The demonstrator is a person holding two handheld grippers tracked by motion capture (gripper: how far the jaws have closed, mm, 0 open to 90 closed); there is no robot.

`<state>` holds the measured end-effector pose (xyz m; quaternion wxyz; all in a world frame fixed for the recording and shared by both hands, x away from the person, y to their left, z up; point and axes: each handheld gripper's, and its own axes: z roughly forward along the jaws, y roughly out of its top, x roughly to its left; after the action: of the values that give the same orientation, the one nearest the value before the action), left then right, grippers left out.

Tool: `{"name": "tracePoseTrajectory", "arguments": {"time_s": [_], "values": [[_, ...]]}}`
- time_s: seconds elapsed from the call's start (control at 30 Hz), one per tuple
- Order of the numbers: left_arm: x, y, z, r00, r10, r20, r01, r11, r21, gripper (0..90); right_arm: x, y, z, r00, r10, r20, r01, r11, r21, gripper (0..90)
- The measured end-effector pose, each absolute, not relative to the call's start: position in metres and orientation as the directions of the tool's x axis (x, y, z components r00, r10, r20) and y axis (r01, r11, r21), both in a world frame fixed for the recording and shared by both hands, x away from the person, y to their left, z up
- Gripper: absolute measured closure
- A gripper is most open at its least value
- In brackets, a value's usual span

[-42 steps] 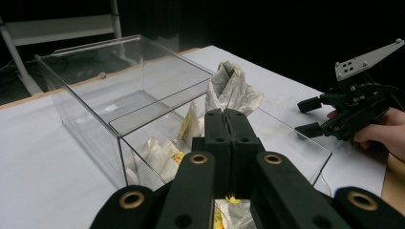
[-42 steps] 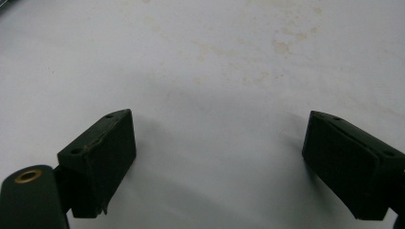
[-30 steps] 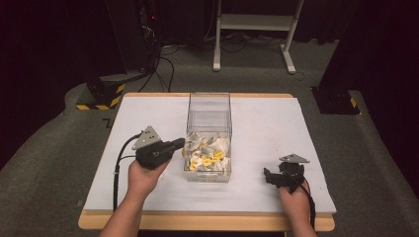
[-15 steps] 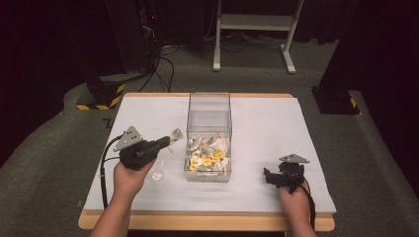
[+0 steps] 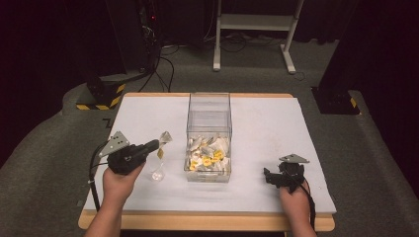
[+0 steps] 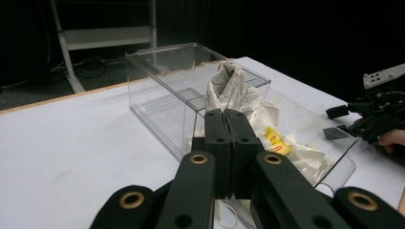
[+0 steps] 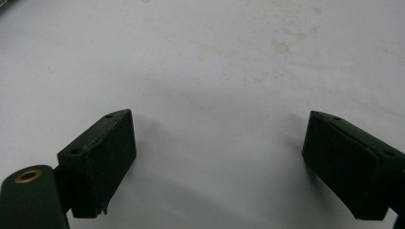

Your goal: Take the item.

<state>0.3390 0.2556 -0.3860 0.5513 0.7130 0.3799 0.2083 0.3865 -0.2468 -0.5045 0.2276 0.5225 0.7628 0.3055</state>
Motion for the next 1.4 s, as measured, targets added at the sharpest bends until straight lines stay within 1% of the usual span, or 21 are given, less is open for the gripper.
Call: {"name": "tracePoseTrajectory", "arguments": {"time_s": [0.6,1.17,1.2,1.23,1.27,1.3,1.4], "values": [[0.326,0.275,-0.400,0.597,0.791,-0.135,0.336,-0.093,0.937,88.9,0.387,-0.247,-0.505,-0.350,0.936,-0.028,0.658,0.268,0.704,10.9],[0.318,0.284,-0.426,0.574,0.802,-0.165,0.395,-0.095,0.914,88.4,0.386,-0.247,-0.505,-0.350,0.936,-0.028,0.658,0.268,0.704,10.9],[0.318,0.285,-0.427,0.572,0.803,-0.168,0.394,-0.089,0.915,87.0,0.386,-0.247,-0.505,-0.350,0.936,-0.028,0.658,0.267,0.704,10.9],[0.318,0.286,-0.429,0.565,0.806,-0.175,0.392,-0.076,0.917,74.3,0.386,-0.247,-0.505,-0.350,0.936,-0.028,0.658,0.267,0.704,10.9],[0.318,0.286,-0.429,0.565,0.806,-0.175,0.392,-0.076,0.917,68.2,0.386,-0.247,-0.505,-0.350,0.936,-0.028,0.658,0.267,0.704,10.9],[0.317,0.287,-0.429,0.558,0.813,-0.167,0.387,-0.077,0.919,68.2,0.386,-0.247,-0.505,-0.350,0.936,-0.028,0.658,0.268,0.704,10.9],[0.318,0.289,-0.427,0.540,0.828,-0.150,0.382,-0.082,0.921,58.6,0.386,-0.247,-0.505,-0.350,0.936,-0.028,0.657,0.267,0.705,10.9]]}}
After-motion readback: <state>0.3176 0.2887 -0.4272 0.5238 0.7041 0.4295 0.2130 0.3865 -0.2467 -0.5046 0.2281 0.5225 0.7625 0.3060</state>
